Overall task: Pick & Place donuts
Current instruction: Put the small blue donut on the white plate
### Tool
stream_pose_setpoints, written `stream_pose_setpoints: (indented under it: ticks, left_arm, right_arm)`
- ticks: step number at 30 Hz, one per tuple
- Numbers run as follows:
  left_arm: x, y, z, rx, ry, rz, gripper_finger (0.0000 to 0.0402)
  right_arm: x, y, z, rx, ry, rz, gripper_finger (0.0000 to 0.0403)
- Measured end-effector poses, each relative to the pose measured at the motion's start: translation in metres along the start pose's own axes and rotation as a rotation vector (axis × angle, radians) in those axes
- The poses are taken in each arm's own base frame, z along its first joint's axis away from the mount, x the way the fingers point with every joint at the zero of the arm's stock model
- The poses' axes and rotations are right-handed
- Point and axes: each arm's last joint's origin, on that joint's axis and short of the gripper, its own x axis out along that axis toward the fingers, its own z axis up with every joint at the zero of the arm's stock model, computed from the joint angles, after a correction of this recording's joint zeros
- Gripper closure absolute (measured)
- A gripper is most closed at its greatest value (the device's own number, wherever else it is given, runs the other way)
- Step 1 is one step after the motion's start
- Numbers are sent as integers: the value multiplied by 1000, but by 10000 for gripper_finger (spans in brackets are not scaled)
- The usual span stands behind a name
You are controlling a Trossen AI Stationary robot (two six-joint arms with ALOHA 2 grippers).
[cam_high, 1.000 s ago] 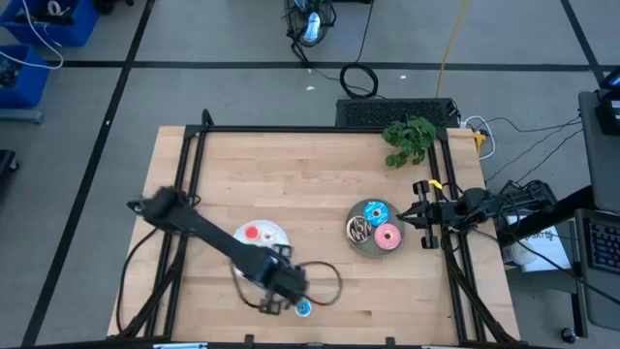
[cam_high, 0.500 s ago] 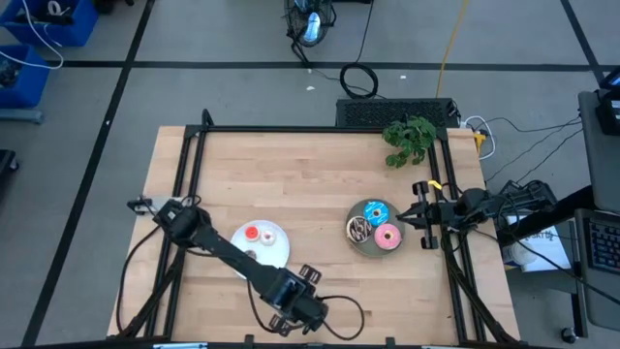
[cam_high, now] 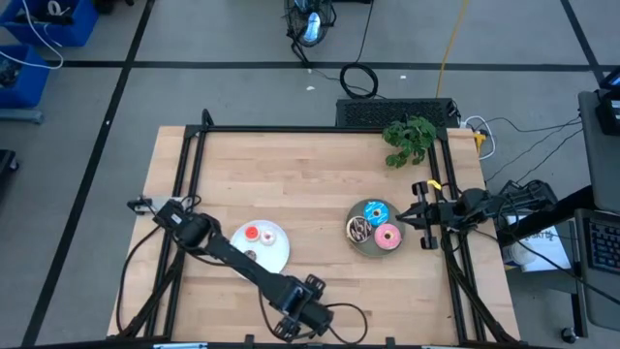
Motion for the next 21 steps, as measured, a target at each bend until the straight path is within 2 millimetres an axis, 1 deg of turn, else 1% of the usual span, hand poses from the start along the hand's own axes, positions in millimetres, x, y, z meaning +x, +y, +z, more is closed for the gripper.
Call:
stream_pose_setpoints:
  ticks: [2,7,9,13,15,21]
  left_arm:
    - [6,2,0,7,3,-14,45]
    - [10,6,0,30,5,-27,45]
    - [11,7,-2,21,20,-59,48]
    - [21,11,-5,1,44,-108,63]
    - [27,13,-6,9,24,-119,72]
    - [31,20,-10,-6,9,-177,100]
  right_arm:
    - [0,0,0,0,4,1,403]
    - [0,0,0,-3,3,0,403]
    - [0,0,0,-3,3,1,403]
    - [0,0,0,-4,3,0,403]
    - [0,0,0,-4,4,0,403]
    - [0,0,0,-4,3,-1,403]
